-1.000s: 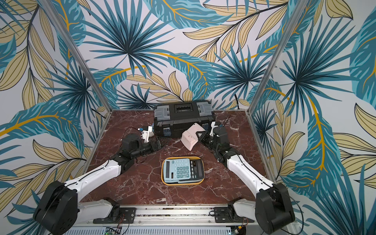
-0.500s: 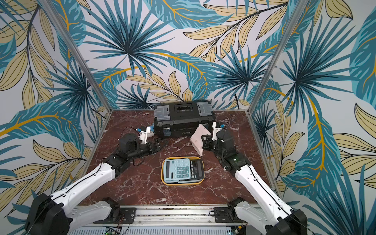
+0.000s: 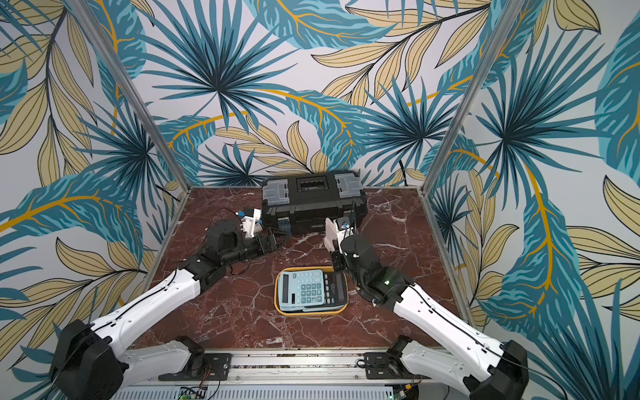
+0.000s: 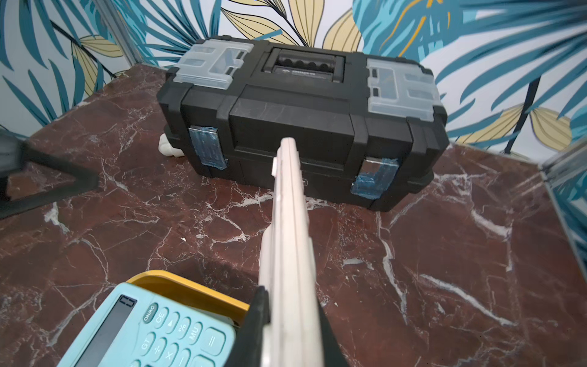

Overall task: Put the calculator in the storage box
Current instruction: Pick up the calculator at the center of the board.

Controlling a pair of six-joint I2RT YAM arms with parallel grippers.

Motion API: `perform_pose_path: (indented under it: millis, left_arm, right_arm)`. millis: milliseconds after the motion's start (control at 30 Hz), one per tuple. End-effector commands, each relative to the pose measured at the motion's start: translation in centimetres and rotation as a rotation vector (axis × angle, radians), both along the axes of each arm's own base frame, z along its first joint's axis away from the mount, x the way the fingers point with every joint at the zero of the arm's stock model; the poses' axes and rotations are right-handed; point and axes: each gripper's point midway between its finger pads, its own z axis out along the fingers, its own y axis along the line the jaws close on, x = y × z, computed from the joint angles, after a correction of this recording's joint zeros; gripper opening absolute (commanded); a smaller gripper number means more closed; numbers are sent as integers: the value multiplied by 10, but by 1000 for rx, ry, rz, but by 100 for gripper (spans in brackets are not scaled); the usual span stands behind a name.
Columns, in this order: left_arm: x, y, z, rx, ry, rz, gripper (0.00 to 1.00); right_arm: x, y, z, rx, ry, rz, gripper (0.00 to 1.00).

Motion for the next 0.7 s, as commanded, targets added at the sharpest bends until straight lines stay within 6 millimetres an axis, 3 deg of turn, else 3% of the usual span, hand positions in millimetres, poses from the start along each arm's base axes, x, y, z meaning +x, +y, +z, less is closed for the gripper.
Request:
perform_pose_path:
  millis: [0, 333, 367, 400, 667]
  left_arm:
    - [11, -12, 27, -24, -64, -12, 100]
    - [1, -7, 26, 11, -3, -15, 100]
    - [-12, -13, 27, -188, 307, 35, 97]
    - [-16, -13, 26, -241, 420, 63, 96]
    - [-19, -14, 17, -221, 504, 75, 93]
  right_arm:
    - [1, 6, 20, -141, -126, -32, 8]
    - [-8, 56, 23, -405, -275, -6, 8]
    - [-9, 61, 22, -426, -286, -1, 8]
    - [-10, 65, 22, -442, -294, 2, 8]
    - [-13, 95, 14, -579, -347, 14, 7]
